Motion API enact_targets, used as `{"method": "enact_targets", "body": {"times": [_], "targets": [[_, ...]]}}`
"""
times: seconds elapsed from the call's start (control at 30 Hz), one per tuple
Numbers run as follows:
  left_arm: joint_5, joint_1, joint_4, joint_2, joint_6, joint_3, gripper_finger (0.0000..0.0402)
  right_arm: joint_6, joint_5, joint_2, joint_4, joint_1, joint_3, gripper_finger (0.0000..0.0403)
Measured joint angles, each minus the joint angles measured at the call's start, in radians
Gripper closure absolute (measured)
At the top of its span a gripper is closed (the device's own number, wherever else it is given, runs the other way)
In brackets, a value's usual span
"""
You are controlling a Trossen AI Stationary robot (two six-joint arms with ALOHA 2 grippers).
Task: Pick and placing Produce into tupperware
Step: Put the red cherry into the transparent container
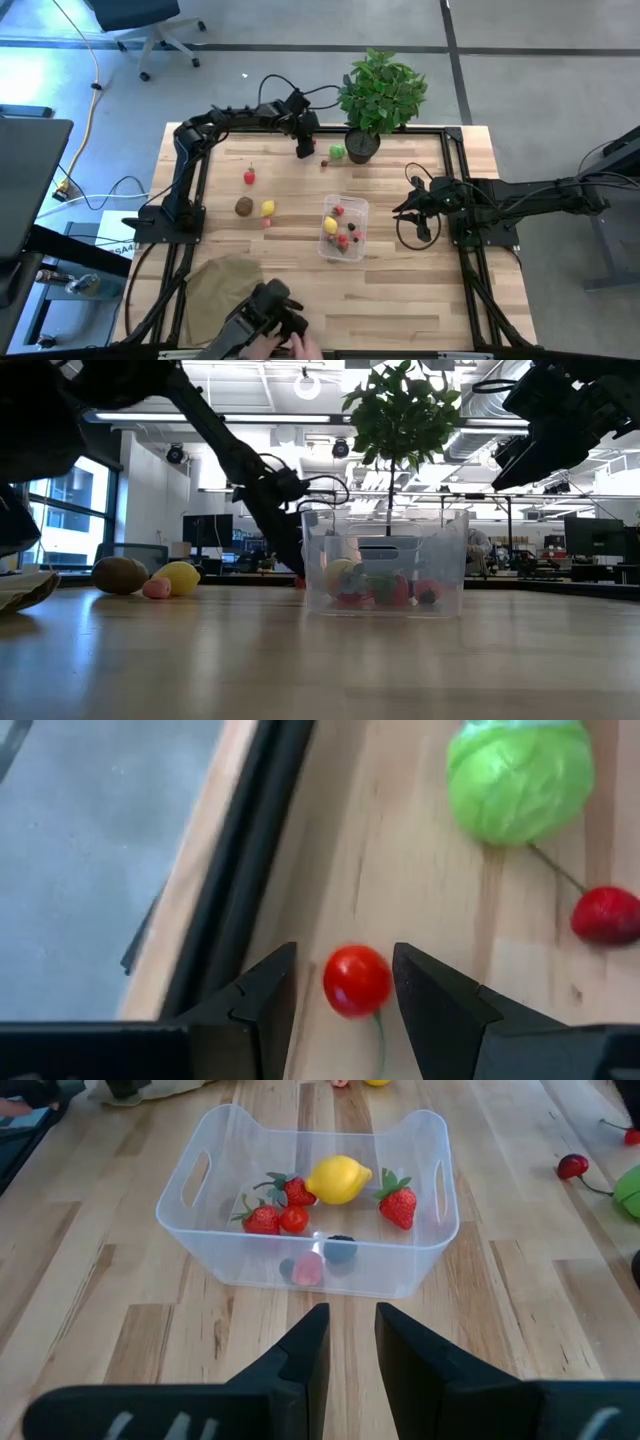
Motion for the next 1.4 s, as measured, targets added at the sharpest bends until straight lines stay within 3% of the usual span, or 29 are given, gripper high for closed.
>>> {"method": "enact_targets", "body": {"times": [0.27,1.4], "targets": [[0.000,0.000,-0.141,0.060,0.019,0.116,0.0247,0.000,0.000,0.000,0.000,0.000,0.000,0.0329],[-0.007,-0.001,-0.169,0.064,-0.016,0.115,0.0248,0.000,0.000,0.000,0.000,0.000,0.000,0.0329]]}}
